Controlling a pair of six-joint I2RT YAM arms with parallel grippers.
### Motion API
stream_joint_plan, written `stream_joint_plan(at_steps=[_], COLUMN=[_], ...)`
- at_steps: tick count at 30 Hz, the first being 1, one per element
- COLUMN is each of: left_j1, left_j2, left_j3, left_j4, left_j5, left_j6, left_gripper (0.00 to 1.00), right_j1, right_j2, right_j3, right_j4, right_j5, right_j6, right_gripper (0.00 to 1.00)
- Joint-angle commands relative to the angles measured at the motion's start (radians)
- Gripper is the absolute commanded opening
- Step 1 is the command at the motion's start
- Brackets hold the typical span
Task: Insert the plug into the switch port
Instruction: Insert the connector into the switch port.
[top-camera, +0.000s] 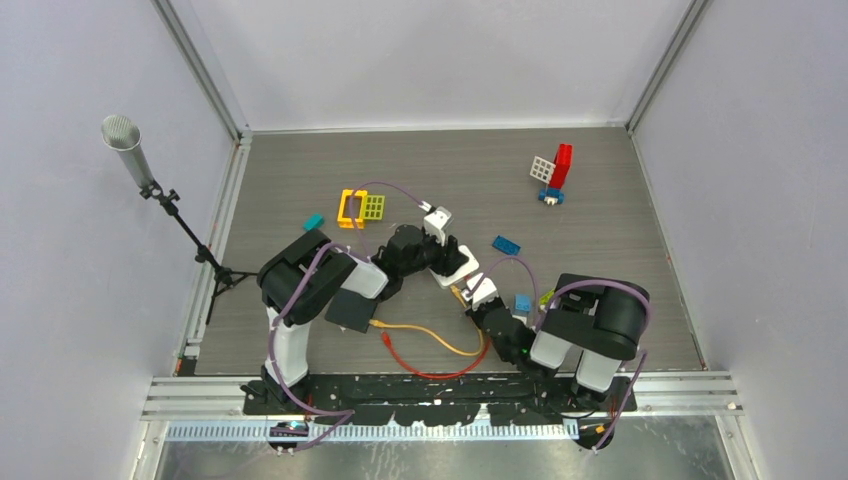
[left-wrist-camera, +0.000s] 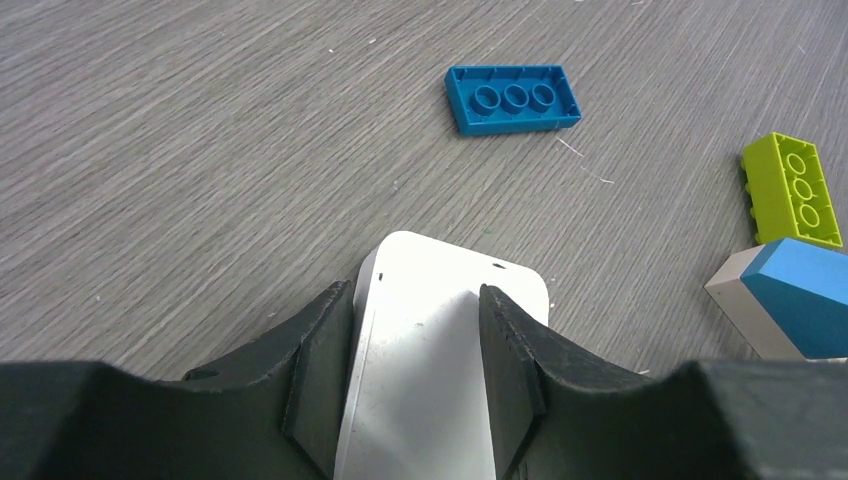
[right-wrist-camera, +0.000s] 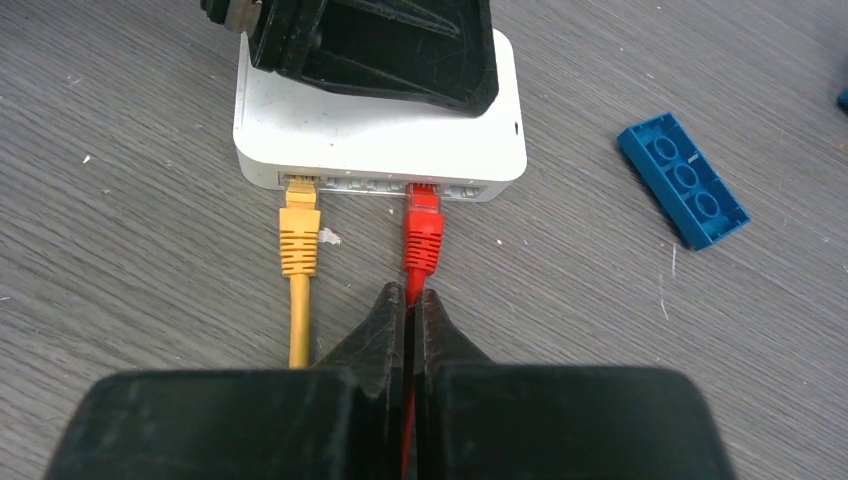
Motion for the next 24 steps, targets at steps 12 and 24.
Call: stream_joint_plan(at_steps=[12, 24], left_j1=[-0.184, -0.185], left_j2=[0.097, 0.101], left_j3=[-0.076, -0.072], left_j4=[-0.379, -0.385], left_j5=[0.495, 0.502], left_j6=[-0.098, -0.095], left_gripper=[0.41, 0.41], right_j1=[-0.183, -0.039], right_j2=[0.023, 0.099], right_j3=[0.043, 0.195], right_j4=[0.160, 0.160], right_j5=[-0.271, -0.302], right_j6=[0.023, 0.054], right_gripper=[0.00, 0.00])
